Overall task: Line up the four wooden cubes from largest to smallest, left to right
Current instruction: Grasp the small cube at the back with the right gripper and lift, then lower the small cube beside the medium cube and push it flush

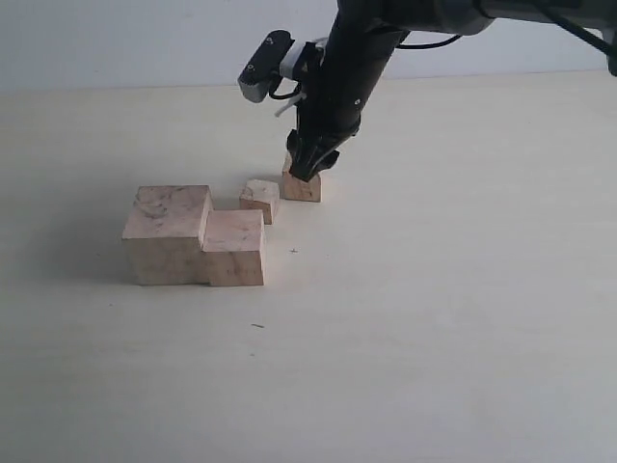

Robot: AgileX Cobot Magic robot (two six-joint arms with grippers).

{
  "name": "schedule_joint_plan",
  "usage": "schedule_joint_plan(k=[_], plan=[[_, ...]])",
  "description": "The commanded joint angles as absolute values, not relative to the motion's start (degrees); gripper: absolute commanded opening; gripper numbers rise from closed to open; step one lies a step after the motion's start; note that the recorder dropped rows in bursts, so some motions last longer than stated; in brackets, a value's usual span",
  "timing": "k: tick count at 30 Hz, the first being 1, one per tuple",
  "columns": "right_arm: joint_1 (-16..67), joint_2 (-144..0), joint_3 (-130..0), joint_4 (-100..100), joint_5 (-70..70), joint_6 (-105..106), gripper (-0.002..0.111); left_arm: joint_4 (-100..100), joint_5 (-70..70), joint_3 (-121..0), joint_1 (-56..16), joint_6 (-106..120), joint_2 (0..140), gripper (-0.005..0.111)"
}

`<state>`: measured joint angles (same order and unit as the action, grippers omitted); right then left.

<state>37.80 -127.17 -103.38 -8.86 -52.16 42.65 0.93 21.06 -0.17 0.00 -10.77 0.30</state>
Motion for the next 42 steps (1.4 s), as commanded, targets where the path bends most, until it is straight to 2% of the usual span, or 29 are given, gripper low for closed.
schedule_joint_plan(k=[1, 4, 13, 19, 29, 30, 32, 33, 34, 35, 38, 42], plan=[[37.43, -127.89, -103.24, -7.0, -46.07, 46.39, 0.068, 0.82, 20.51, 0.0, 0.1, -10.45, 0.0, 0.0], [36.64, -128.86, -103.24, -6.84, -45.27, 46.39, 0.072, 0.82, 20.51, 0.0, 0.1, -10.45, 0.0, 0.0], [32.97, -129.93, -103.24, -16.06, -44.38, 47.61, 0.072, 0.82, 20.51, 0.0, 0.1, -10.45, 0.0, 0.0], [32.88, -130.62, -103.24, -21.63, -44.38, 57.04, 0.072, 0.82, 20.51, 0.0, 0.1, -10.45, 0.0, 0.0], [32.88, -136.02, -103.24, -23.12, -40.48, 60.46, 0.072, 0.82, 20.51, 0.0, 0.1, -10.45, 0.0, 0.0], [32.88, -136.02, -103.24, -23.12, -40.34, 60.46, 0.07, 0.82, 20.51, 0.0, 0.1, -10.45, 0.0, 0.0], [32.88, -135.51, -103.24, -23.12, -41.48, 60.35, 0.049, 0.82, 20.51, 0.0, 0.1, -10.45, 0.0, 0.0], [32.88, -134.54, -103.24, -23.12, -43.19, 60.21, 0.031, 0.82, 20.51, 0.0, 0.1, -10.45, 0.0, 0.0], [32.88, -133.87, -103.24, -23.12, -44.27, 60.11, 0.019, 0.82, 20.51, 0.0, 0.1, -10.45, 0.0, 0.0], [32.88, -132.48, -103.24, -23.12, -46.42, 59.98, 0.0, 0.82, 20.51, 0.0, 0.1, -10.45, 0.0, 0.0], [32.88, -129.24, -103.24, -20.28, -49.7, 59.52, 0.0, 0.82, 20.51, 0.0, 0.1, -10.45, 0.0, 0.0], [32.88, -126.93, -103.24, -17.55, -61.99, 63.12, 0.0, 0.82, 20.51, 0.0, 0.1, -10.45, 0.0, 0.0]])
